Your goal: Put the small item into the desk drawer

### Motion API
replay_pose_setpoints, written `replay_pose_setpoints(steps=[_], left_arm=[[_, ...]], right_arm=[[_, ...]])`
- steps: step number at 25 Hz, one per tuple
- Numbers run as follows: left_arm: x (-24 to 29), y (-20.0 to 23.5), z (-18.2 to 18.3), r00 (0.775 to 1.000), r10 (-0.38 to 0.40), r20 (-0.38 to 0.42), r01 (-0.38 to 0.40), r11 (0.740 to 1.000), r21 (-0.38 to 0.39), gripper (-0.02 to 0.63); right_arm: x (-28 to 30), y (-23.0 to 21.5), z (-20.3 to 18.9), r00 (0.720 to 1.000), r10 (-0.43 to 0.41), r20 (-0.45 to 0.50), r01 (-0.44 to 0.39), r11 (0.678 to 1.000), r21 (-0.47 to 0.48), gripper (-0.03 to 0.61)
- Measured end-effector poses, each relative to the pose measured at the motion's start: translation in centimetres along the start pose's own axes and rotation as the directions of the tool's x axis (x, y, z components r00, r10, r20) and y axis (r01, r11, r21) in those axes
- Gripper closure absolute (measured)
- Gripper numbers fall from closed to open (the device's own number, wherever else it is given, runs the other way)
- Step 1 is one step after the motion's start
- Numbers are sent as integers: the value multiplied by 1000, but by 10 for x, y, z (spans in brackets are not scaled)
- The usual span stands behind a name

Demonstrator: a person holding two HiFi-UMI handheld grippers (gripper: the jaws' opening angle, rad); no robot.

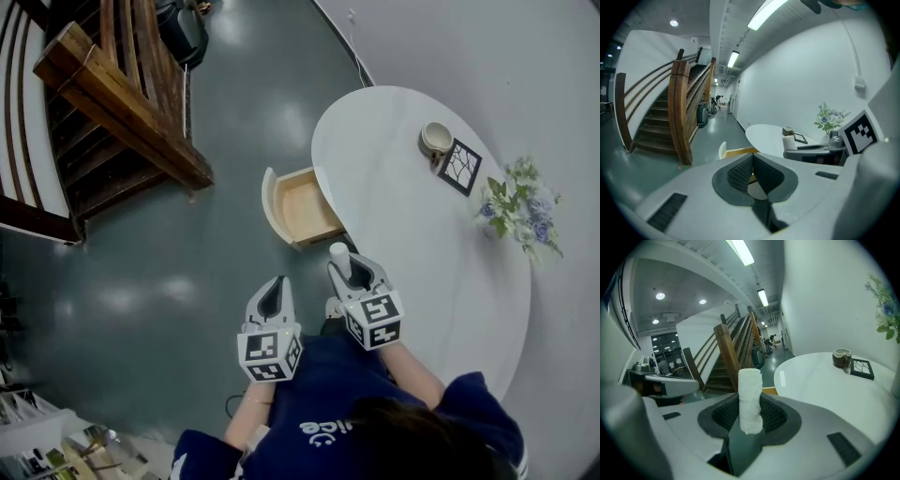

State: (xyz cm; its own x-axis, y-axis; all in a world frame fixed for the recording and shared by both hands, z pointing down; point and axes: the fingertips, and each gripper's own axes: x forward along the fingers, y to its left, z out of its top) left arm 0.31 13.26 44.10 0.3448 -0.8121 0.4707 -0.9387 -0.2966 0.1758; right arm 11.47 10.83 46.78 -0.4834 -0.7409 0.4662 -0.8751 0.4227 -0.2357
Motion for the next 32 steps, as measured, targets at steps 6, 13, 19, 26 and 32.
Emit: replay_pose_setpoints(steps=[6,13,19,26,32], left_arm=[[24,1,10,1000,0,-17,0,1000,2,609],[53,16,19,1000,-10,-15,10,1000,4,609],[90,31,33,996,-83,-36,85,996,41,609],[132,58,54,989,-140,-49,142,989,43,609],[159,83,69,983,-175,-58,178,983,51,609]], right_arm=[[10,-18,7,1000,-5,-20,5,1000,21,437],[26,-26,14,999,-21,-46,21,1000,8,437],[50,-30,28,996,-61,-67,61,998,7,437],[88,-39,43,990,-114,-88,116,993,19,437],[118,-44,58,983,-151,-101,155,988,24,437]])
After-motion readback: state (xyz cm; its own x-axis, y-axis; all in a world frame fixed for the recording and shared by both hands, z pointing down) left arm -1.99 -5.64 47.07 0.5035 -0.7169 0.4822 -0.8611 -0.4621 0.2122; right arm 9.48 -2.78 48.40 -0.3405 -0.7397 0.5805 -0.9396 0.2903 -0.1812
